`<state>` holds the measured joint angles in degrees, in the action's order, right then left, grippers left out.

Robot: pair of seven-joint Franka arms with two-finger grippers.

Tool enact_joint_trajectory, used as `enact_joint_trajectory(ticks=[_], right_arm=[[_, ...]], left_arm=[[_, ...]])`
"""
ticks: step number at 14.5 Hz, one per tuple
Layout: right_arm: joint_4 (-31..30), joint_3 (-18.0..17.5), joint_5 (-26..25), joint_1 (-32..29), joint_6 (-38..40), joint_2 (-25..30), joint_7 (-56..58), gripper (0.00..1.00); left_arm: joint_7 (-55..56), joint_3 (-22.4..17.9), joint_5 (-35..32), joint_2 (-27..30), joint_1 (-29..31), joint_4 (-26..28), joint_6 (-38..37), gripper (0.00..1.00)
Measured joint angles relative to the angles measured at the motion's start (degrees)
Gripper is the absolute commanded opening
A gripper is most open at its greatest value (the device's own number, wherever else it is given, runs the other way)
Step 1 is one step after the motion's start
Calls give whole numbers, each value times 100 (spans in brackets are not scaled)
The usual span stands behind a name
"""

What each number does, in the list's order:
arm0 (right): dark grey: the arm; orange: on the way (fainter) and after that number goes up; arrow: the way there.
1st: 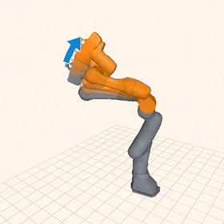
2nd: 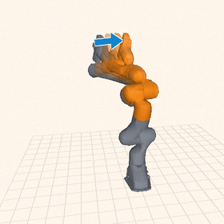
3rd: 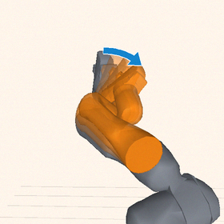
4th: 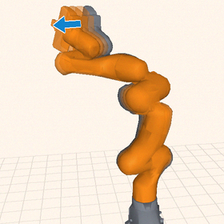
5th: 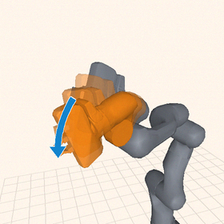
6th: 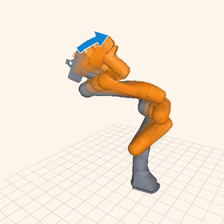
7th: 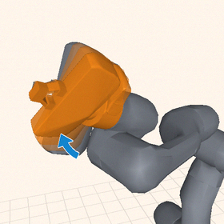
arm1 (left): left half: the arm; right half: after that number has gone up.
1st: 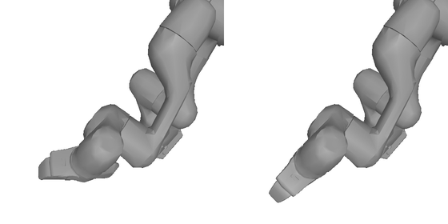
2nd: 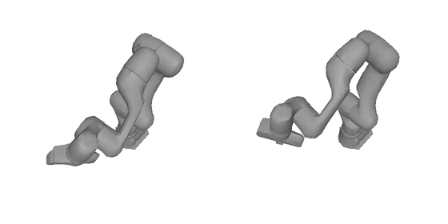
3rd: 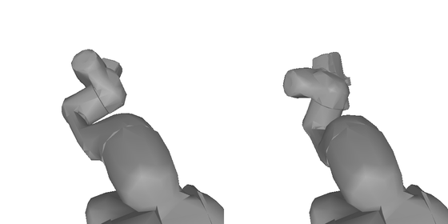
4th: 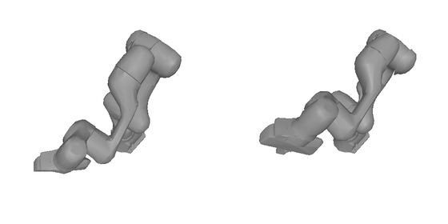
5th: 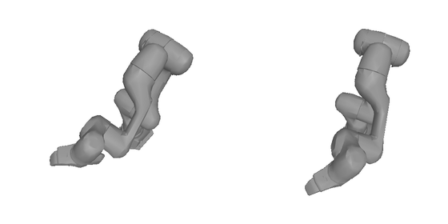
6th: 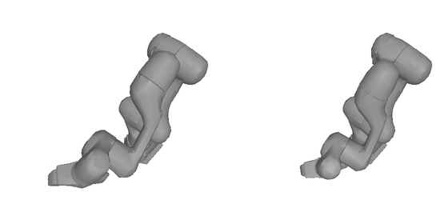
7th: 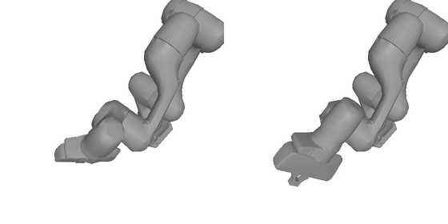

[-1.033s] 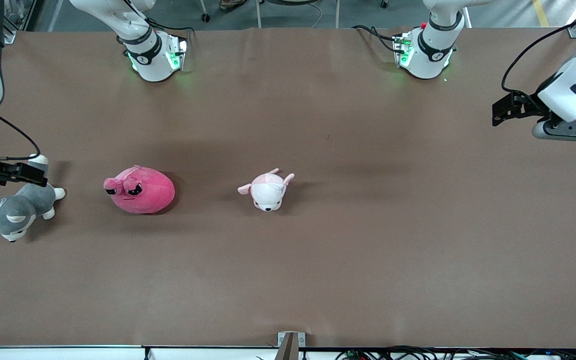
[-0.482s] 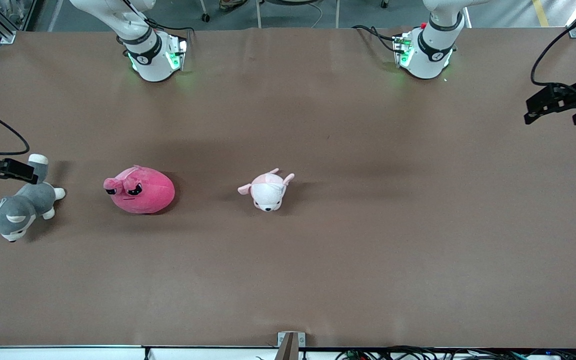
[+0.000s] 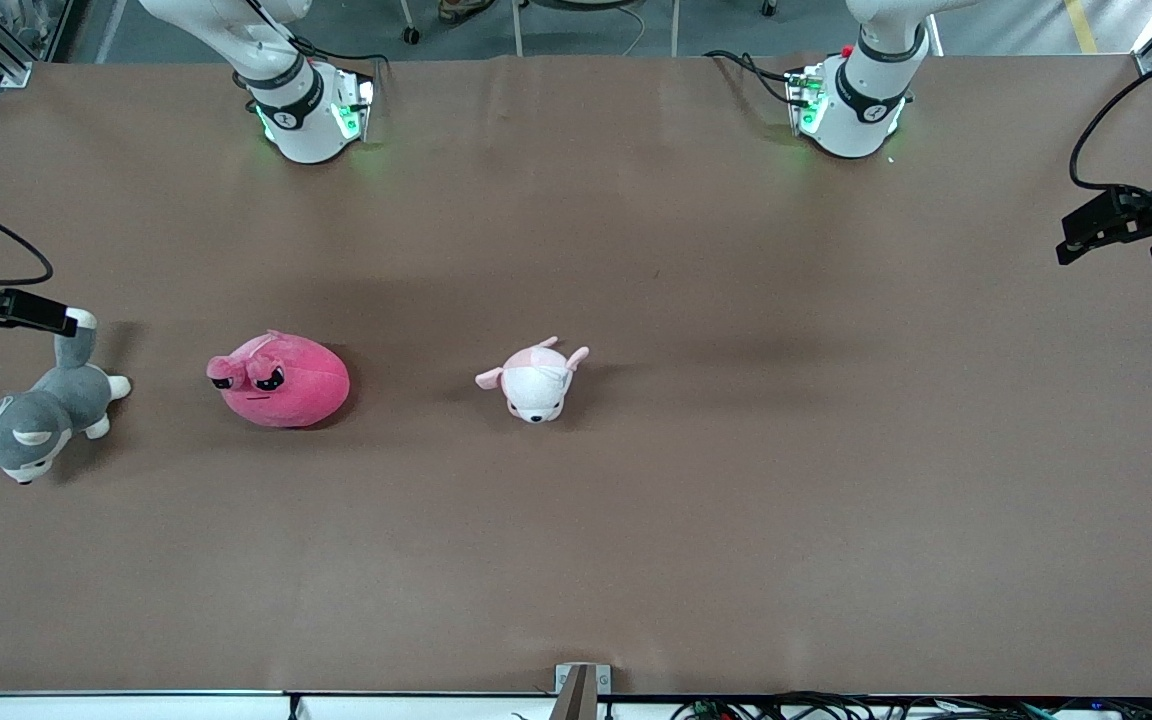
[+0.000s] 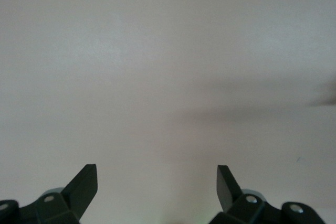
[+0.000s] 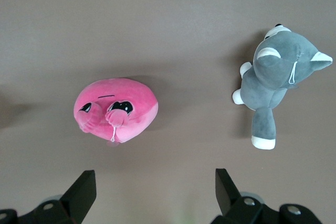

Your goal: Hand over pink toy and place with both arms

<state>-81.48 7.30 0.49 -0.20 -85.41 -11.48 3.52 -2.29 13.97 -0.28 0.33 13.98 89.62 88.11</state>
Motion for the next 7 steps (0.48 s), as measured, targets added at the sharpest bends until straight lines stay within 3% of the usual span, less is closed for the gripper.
enact_joint_trajectory(ticks=[7], right_arm=[[-322,-8,19,79,141,662,-23,100]], left_arm=[[0,33,0,-52,-9,-43,12,100]])
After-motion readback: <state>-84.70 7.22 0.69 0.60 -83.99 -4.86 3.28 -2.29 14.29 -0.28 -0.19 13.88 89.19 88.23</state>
